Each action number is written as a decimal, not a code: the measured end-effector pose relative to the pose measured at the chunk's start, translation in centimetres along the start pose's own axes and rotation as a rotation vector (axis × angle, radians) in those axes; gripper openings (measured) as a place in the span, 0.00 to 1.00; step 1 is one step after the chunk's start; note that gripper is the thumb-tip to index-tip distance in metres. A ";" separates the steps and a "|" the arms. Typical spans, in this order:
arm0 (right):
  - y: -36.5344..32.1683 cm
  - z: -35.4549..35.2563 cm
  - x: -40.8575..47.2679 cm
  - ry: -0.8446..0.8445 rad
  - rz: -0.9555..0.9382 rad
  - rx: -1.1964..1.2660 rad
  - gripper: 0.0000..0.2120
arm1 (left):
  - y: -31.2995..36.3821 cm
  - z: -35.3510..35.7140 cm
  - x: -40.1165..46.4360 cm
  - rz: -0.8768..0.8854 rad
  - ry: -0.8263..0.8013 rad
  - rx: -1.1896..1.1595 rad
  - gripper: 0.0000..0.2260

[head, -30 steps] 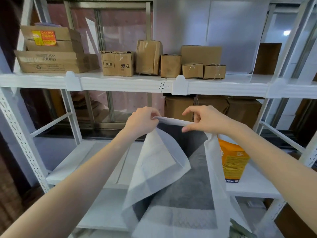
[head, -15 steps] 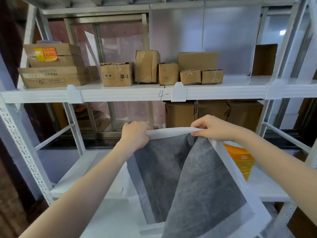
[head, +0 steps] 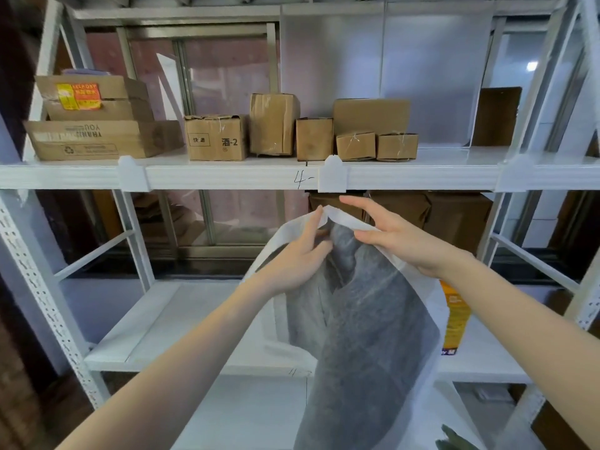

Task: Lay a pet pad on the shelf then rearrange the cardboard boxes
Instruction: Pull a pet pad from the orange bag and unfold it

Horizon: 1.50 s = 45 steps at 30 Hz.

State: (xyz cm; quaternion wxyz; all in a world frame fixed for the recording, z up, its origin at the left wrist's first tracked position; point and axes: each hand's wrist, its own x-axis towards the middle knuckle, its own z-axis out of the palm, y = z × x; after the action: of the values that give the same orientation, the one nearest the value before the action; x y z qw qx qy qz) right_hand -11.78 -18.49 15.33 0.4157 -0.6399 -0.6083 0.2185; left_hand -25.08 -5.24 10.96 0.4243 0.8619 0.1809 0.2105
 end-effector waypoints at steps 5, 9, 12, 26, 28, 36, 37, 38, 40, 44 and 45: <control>-0.1 0.3 -0.5 0.017 -0.026 0.132 0.22 | 0.4 0.6 -1.1 0.015 -0.045 -0.128 0.25; -0.2 0.6 -0.7 0.090 0.000 0.217 0.20 | 0.1 1.0 -2.0 -0.029 -0.110 -0.276 0.27; 0.1 0.5 -0.5 0.122 0.005 0.215 0.21 | -0.3 1.6 -2.4 -0.056 -0.084 -0.308 0.22; 0.5 -0.7 -1.4 0.240 -0.034 0.213 0.15 | -3.7 1.5 -2.3 -0.097 -0.182 -0.229 0.16; 0.2 -0.7 -1.5 0.223 -0.032 0.226 0.18 | -4.0 2.3 -2.2 -0.092 -0.157 -0.133 0.13; 0.8 -2.4 -1.9 0.278 0.047 -0.276 0.10 | -4.3 -0.1 -0.9 0.030 0.251 0.002 0.08; 1.1 -2.6 -1.9 0.289 0.071 -0.342 0.07 | -4.1 -0.8 -0.7 0.049 0.267 0.014 0.08; 1.5 -2.8 -1.8 0.309 0.097 -0.433 0.05 | -4.0 -1.4 -0.5 0.059 0.272 0.033 0.06; 2.1 -3.0 -1.7 0.355 0.118 -0.615 0.02 | -3.4 -2.5 -0.2 0.071 0.242 0.108 0.05; 2.8 -2.8 -1.8 0.342 0.085 -0.729 0.06 | -1.6 -3.4 0.3 0.139 0.164 0.232 0.05; 2.8 -2.7 -1.8 0.278 0.069 -0.737 0.10 | -1.1 -3.5 0.4 0.160 0.134 0.233 0.05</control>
State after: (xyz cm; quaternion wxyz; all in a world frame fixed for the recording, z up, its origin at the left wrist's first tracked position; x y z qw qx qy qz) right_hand -8.32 -20.72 14.22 0.2290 -0.7898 -0.5620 -0.0890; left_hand -26.73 -2.11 12.06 0.2903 0.9011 0.1628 0.2781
